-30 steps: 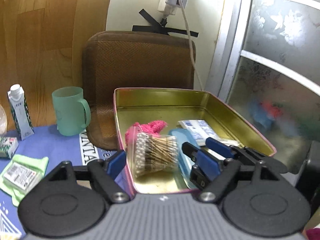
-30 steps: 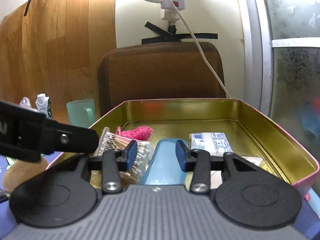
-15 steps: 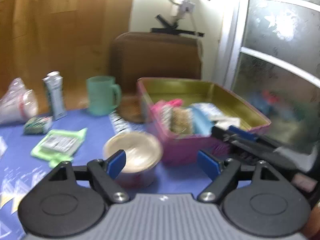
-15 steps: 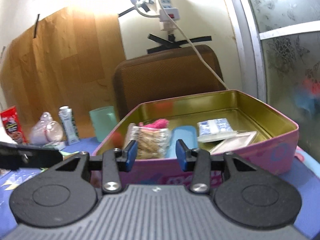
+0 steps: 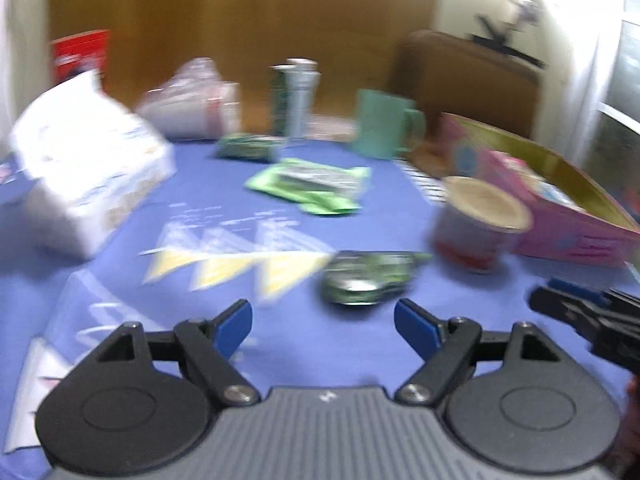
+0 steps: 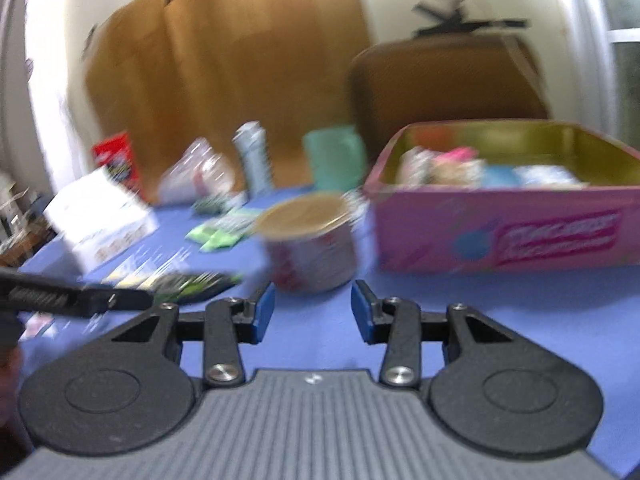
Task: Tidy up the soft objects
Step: 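Move the right gripper back over the green correction tape, then grasp the green correction tape with the right gripper, then carry the correction tape into the pink tin and open the right gripper, then move the right gripper over the green-and-white patterned packet, then grasp the patterned packet with the right gripper and lift it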
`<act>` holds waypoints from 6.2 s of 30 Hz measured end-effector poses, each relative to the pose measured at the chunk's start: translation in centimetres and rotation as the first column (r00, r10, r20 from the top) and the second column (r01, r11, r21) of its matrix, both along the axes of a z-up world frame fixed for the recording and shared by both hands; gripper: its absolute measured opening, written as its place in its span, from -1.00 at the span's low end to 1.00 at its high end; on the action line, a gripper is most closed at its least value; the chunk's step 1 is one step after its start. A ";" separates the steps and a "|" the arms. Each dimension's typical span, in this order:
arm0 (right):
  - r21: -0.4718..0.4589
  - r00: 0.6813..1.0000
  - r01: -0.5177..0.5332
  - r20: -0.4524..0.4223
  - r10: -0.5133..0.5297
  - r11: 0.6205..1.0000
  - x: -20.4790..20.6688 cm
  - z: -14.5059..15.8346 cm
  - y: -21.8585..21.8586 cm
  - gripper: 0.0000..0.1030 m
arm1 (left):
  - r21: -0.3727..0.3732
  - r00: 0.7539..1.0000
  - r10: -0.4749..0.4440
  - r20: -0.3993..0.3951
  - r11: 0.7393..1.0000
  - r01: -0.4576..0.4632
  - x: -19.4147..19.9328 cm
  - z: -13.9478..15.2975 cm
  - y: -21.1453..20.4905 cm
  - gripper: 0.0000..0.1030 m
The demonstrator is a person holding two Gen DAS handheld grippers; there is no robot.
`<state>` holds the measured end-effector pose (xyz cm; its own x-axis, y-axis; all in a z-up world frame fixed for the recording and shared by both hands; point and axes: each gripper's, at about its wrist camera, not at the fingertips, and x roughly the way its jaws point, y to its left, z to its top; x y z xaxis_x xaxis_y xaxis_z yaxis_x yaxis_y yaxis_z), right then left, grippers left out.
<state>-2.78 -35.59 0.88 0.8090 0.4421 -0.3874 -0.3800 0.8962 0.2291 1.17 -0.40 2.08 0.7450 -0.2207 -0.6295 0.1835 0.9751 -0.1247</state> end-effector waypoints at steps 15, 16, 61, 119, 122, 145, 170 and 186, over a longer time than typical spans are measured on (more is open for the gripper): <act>-0.380 0.904 -0.406 -0.032 0.427 0.831 5.3 0.2 14.1 0.43 | 0.052 0.984 0.168 0.053 0.984 -0.171 0.1 -1.7 6.9 0.61; -0.411 0.896 -0.419 -0.041 0.443 0.810 5.8 0.0 14.6 0.43 | 0.042 0.985 0.167 0.053 0.985 -0.169 -0.1 -1.7 6.9 0.65; -0.015 0.949 -0.313 -0.029 0.313 0.950 -1.5 -1.2 7.3 -0.34 | -0.269 0.977 -0.191 -0.096 0.950 0.160 1.6 1.5 -3.0 -0.06; 0.132 0.954 0.278 0.080 -0.290 0.951 0.8 2.7 -7.3 -0.30 | 0.082 0.951 -0.303 0.060 0.951 0.298 0.7 4.8 -17.1 0.19; 0.123 0.962 0.252 0.077 -0.262 0.960 0.5 2.9 -5.9 -0.30 | 0.085 0.961 -0.270 0.053 0.961 0.265 0.6 4.2 -15.3 0.19; -0.009 0.999 -0.032 -0.009 0.032 0.999 0.6 2.0 5.9 -0.30 | 0.178 1.000 -0.008 0.010 0.984 0.006 4.2 -0.7 -1.9 0.19; 0.026 0.977 -0.067 -0.203 0.071 0.997 20.4 3.5 20.6 0.22 | 0.029 0.960 0.218 0.174 0.974 -0.226 5.8 -1.0 9.1 0.35; 0.038 0.911 -0.088 -0.400 0.096 0.995 26.7 1.5 26.0 -0.44 | -0.024 0.920 0.225 0.322 0.973 -0.229 3.6 0.3 9.0 0.36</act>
<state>23.88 -9.62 2.34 0.5426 0.5171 -0.6620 -0.3330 0.8559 0.3956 4.77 8.65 2.41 0.9365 -0.0147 -0.3503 -0.0151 0.9965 -0.0820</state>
